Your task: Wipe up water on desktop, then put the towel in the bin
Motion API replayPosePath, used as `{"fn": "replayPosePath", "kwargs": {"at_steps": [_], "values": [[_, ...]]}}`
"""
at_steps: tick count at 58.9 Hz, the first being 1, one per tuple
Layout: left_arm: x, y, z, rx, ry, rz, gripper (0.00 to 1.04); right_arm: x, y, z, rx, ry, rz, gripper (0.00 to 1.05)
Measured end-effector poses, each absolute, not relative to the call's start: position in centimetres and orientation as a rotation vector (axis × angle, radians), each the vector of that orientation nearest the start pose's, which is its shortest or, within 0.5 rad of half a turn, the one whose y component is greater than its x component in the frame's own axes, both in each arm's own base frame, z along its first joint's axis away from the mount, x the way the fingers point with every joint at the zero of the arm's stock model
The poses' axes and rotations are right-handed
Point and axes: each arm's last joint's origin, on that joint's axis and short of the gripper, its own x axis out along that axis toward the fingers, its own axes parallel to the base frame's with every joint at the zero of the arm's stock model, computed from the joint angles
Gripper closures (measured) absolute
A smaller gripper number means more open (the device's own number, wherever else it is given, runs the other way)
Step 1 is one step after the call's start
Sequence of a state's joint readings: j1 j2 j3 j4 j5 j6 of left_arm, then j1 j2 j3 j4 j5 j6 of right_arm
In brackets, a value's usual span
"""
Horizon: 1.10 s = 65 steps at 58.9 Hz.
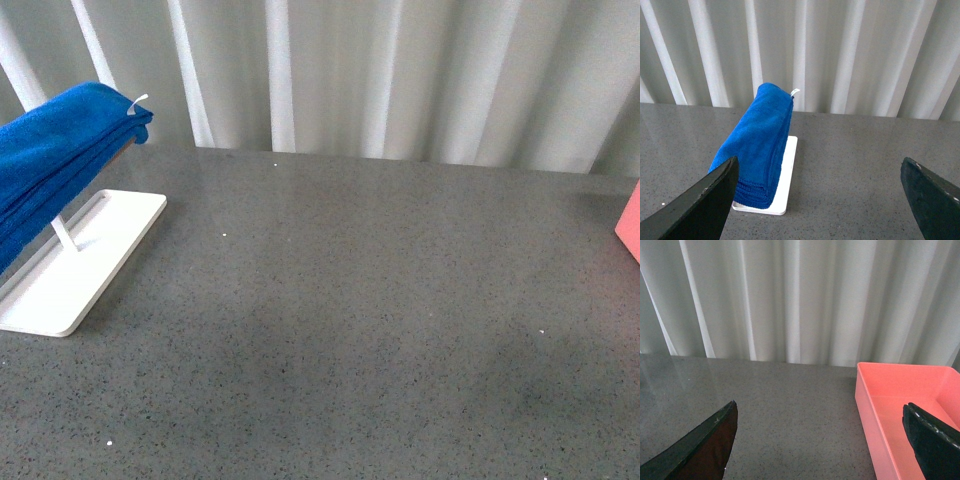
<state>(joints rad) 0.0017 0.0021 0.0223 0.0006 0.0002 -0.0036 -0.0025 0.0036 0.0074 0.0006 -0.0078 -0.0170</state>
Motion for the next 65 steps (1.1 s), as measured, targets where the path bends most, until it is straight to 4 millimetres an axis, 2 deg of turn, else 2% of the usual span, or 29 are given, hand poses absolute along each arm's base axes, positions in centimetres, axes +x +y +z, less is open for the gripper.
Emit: {"fn": "replayPosePath", "kwargs": {"at_steps": [15,21,25,27,33,37,46,55,61,63,65], "values": [[9.6,0.0,17.1,-0.004,-0.019,-0.001,0.07,9.7,0.0,16.6,-0.017,-0.004,0.005,0.07],[9.8,-0.2,16.7,-0.035,0.217,-0.101,0.07,9.7,0.0,16.6,-0.017,-0.004,0.005,0.07],[9.9,-0.3,16.6,-0.048,0.281,-0.117,0.07,9.7,0.0,16.6,-0.017,-0.004,0.005,0.07],[10.1,-0.3,16.9,-0.054,0.282,-0.128,0.07,9.7,0.0,16.6,-0.017,-0.004,0.005,0.07],[11.8,-0.4,20.3,-0.054,0.18,-0.135,0.07,9.7,0.0,16.6,-0.017,-0.004,0.005,0.07],[13.7,-0.6,22.0,-0.058,0.151,-0.148,0.07,9.7,0.0,16.6,-0.017,-0.004,0.005,0.07],[18.5,-1.6,24.2,-0.055,0.193,-0.2,0.07,9.7,0.0,16.6,-0.017,-0.004,0.005,0.07],[25.6,-1.9,25.1,-0.033,0.33,-0.185,0.07,9.7,0.0,16.6,-0.017,-0.004,0.005,0.07],[32.6,-0.7,25.5,0.045,0.44,-0.111,0.07,9.7,0.0,16.6,-0.017,-0.004,0.005,0.07],[34.5,0.0,25.4,0.07,0.5,-0.087,0.07,9.7,0.0,16.6,-0.017,-0.004,0.005,0.07],[35.6,0.5,25.3,0.079,0.534,-0.065,0.07,9.7,0.0,16.6,-0.017,-0.004,0.006,0.07]]}}
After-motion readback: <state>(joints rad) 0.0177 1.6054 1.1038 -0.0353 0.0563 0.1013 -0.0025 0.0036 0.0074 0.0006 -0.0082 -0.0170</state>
